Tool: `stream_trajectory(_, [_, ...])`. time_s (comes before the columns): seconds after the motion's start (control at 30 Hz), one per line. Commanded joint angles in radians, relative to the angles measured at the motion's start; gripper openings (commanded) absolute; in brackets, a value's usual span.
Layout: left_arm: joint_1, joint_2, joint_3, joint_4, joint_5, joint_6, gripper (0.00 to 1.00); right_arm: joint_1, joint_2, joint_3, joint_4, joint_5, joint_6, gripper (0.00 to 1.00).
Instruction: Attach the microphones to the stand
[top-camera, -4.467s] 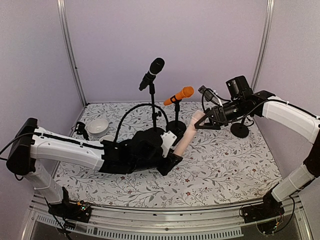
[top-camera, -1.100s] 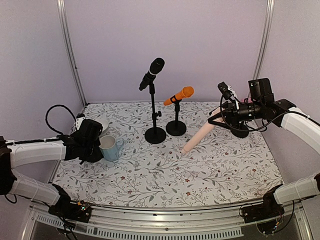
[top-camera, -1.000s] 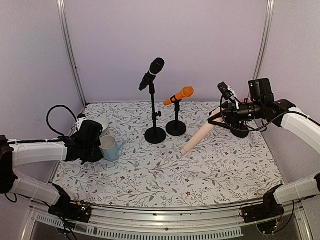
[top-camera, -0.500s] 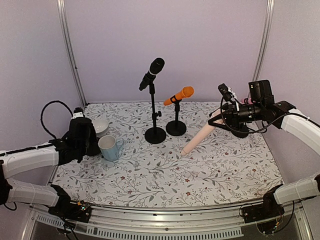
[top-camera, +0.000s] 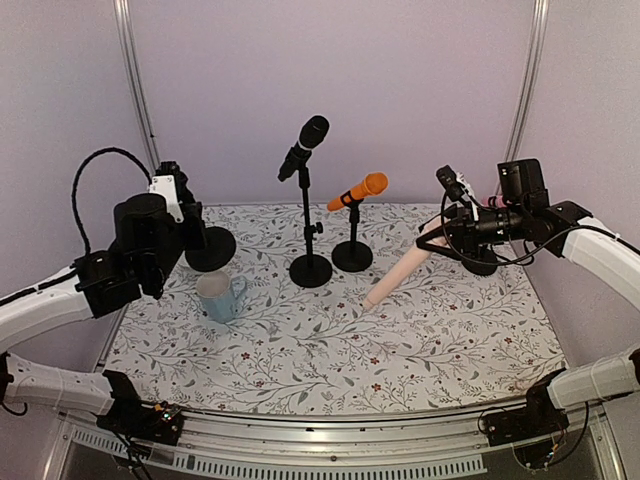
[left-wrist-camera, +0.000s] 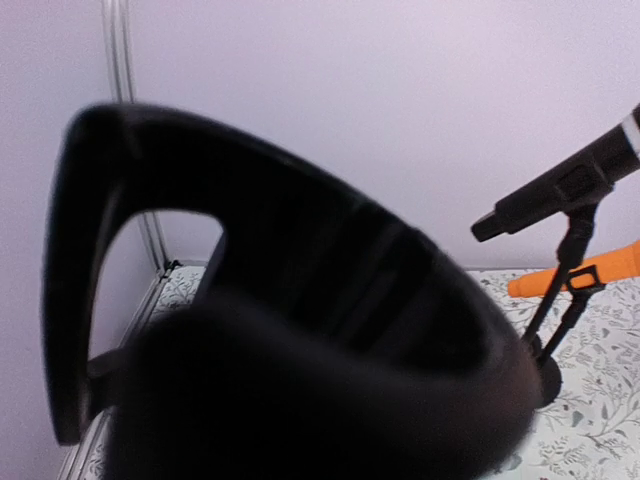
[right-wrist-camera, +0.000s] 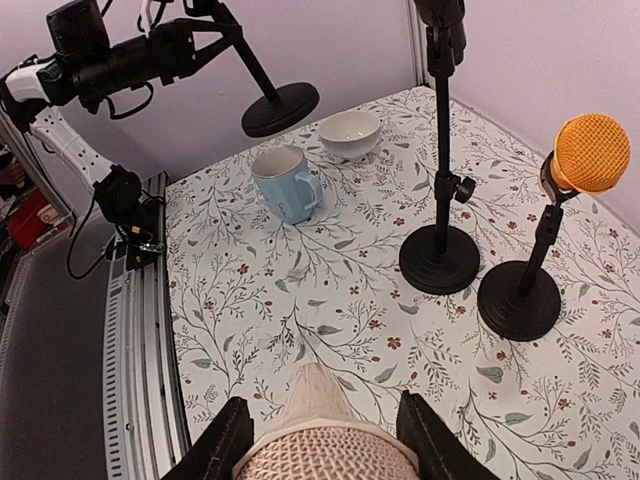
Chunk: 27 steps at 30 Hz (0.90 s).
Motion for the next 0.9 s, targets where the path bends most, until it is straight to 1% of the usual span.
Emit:
stream_trajectory(0.0, [-0.101, 0.038, 0.092, 0.031, -0.018, 0.053, 0.0, -0.005, -0.011, 0.051, 0.001, 0.021, 0.0, 0.06])
stream_trajectory(0.1, [-0.162, 0.073, 0.102, 0.062, 0.072, 0.032, 0.0, -0.005, -0.011, 0.072, -0.013, 0.032, -0.003, 0.04])
stream_trajectory(0.17, [-0.214, 0.113, 0.11, 0.083, 0.105, 0.019, 0.0, -0.004, -0.011, 0.088, -0.025, 0.045, -0.01, 0.01])
stream_trajectory(0.27, [-0.288, 0.201, 0.133, 0.116, 0.181, 0.027, 0.0, -0.005, -0.013, 0.112, -0.044, 0.062, -0.015, 0.0])
stream_trajectory(0.37, [-0.35, 0.297, 0.154, 0.157, 0.25, 0.046, 0.0, -0.007, -0.018, 0.177, -0.067, 0.069, -0.013, 0.0])
stream_trajectory(0.47, [-0.375, 0.385, 0.166, 0.191, 0.302, 0.025, 0.0, -0.006, -0.029, 0.225, -0.081, 0.064, -0.006, 0.0])
stream_trajectory(0.57, [-0.381, 0.44, 0.154, 0.267, 0.382, 0.011, 0.0, -0.007, -0.046, 0.252, -0.092, 0.054, 0.001, 0.0])
stream_trajectory(0.73, [-0.382, 0.517, 0.113, 0.474, 0.538, 0.038, 0.0, -0.006, -0.069, 0.254, -0.107, 0.025, 0.004, 0.0])
stream_trajectory(0.87, [-0.383, 0.614, 0.152, 0.518, 0.568, 0.062, 0.0, -0.007, -0.081, 0.252, -0.109, 0.013, -0.001, 0.0])
